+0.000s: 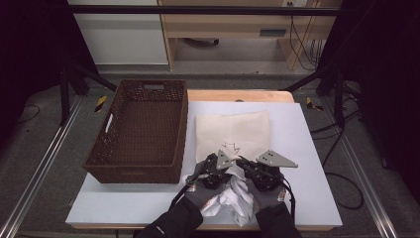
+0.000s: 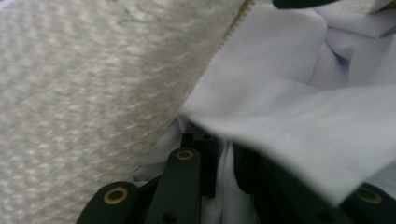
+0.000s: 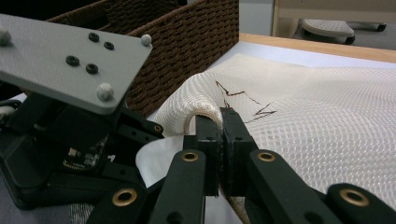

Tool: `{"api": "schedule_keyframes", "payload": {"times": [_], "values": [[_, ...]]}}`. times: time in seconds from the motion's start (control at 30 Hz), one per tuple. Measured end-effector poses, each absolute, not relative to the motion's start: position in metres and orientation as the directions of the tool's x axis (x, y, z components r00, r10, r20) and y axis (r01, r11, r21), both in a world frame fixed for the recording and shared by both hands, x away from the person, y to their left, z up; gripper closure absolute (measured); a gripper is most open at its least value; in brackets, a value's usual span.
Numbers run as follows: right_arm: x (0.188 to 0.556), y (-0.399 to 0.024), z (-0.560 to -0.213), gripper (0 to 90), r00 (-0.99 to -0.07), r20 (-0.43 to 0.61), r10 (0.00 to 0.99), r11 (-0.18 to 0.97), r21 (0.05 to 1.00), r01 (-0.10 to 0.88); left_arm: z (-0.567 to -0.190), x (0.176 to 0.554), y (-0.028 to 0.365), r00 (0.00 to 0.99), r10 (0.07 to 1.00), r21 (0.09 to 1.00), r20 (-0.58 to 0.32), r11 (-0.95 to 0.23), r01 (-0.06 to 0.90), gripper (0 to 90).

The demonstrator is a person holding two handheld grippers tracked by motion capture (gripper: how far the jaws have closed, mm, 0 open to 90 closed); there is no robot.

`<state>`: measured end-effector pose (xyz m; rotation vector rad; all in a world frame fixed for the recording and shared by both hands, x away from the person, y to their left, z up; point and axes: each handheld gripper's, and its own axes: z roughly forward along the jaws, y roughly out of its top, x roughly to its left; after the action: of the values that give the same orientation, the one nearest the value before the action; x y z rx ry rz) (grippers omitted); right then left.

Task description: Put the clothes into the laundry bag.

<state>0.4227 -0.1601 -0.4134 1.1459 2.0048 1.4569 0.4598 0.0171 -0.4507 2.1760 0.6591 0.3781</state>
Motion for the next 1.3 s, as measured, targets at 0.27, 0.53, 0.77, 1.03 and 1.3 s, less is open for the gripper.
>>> {"api": "schedule_keyframes", "payload": {"times": [0.27, 0.53, 0.77, 1.03, 1.3], "values": [[0.424, -0.163, -0.416, 87.7, -0.569, 0.138, 0.81, 0.119, 0.913, 0.39, -0.419, 0.434, 0.05, 0.825, 0.564, 0.812, 0.037, -0.498, 0.304, 37.9], [0.424, -0.164, -0.416, 87.7, -0.567, 0.135, 0.813, 0.123, 0.911, 0.393, -0.423, 0.403, 0.1, 0.801, 0.594, 0.81, 0.067, -0.501, 0.304, 32.7], [0.424, -0.164, -0.417, 87.7, -0.566, 0.132, 0.814, 0.127, 0.91, 0.396, -0.449, 0.414, 0.108, 0.787, 0.615, 0.778, -0.046, -0.472, 0.414, 66.4], [0.425, -0.161, -0.419, 87.7, -0.565, 0.135, 0.814, 0.125, 0.909, 0.398, -0.437, 0.409, 0.082, 0.818, 0.576, 0.811, 0.001, -0.478, 0.336, 85.3], [0.426, -0.162, -0.418, 87.8, -0.568, 0.137, 0.812, 0.12, 0.912, 0.392, -0.425, 0.413, 0.037, 0.848, 0.526, 0.8, 0.061, -0.534, 0.273, 85.4]]}}
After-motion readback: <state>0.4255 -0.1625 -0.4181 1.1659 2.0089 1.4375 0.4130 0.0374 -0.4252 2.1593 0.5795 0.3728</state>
